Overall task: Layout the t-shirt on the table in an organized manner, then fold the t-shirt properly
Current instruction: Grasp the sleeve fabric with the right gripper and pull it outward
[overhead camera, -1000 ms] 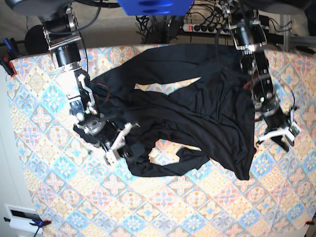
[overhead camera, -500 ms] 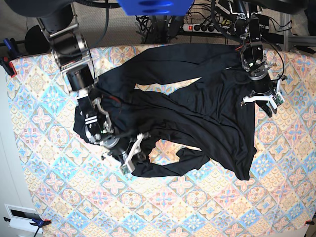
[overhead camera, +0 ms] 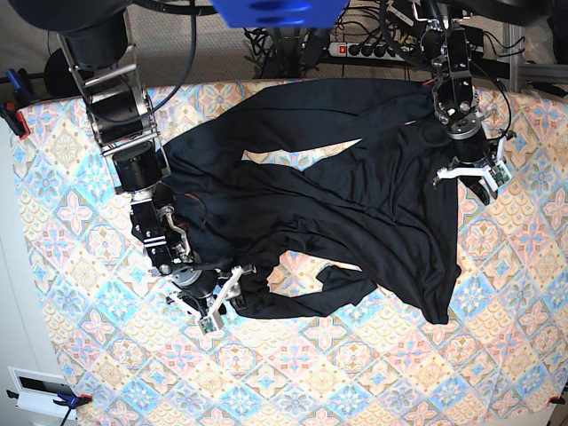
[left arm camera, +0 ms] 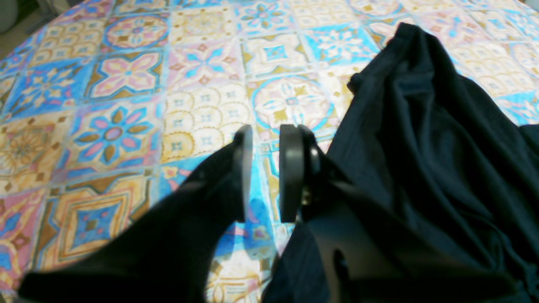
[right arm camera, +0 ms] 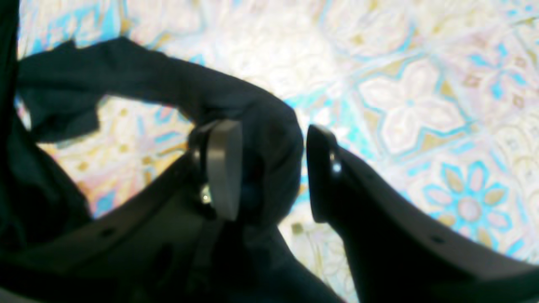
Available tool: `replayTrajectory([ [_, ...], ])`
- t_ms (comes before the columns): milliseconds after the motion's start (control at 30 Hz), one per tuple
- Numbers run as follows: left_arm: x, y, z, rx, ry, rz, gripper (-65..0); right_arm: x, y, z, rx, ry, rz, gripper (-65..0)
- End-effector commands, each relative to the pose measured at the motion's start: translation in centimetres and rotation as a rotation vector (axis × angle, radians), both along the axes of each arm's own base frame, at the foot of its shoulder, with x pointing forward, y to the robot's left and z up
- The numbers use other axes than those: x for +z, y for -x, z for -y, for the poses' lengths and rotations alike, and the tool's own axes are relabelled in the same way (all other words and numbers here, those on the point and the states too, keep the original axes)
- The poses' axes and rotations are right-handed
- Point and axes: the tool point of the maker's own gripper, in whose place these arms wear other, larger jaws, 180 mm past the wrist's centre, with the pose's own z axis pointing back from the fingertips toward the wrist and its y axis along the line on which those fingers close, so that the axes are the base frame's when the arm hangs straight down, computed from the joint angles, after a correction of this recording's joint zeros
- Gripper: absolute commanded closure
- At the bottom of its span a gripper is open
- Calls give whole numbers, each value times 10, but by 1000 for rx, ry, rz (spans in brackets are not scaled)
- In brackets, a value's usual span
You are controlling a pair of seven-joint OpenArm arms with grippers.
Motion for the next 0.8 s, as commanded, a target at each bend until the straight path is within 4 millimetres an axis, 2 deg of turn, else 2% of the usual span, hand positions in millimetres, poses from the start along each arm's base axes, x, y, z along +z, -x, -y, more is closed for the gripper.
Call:
replayTrajectory([
  [0, 16, -6, -2, -8, -36, 47, -118, 19, -14, 1, -2, -13, 48, -248],
  [167, 15, -5, -2, -6, -36, 44, -118, 13, -18, 10, -22, 2, 24, -248],
  [400, 13, -1, -3, -3, -37, 34, -118, 14, -19, 11, -22, 2, 25, -249],
  [467, 12, -1, -3, -3, -37, 33, -118, 14, -18, 3, -15, -9, 23, -249],
  [567, 12, -1, -3, -3, -37, 33, -118, 12, -15, -26, 12, -47, 10, -249],
  [767, 12, 0, -3, -3, -37, 31, -118, -12, -8, -19, -11, -45, -15, -239],
])
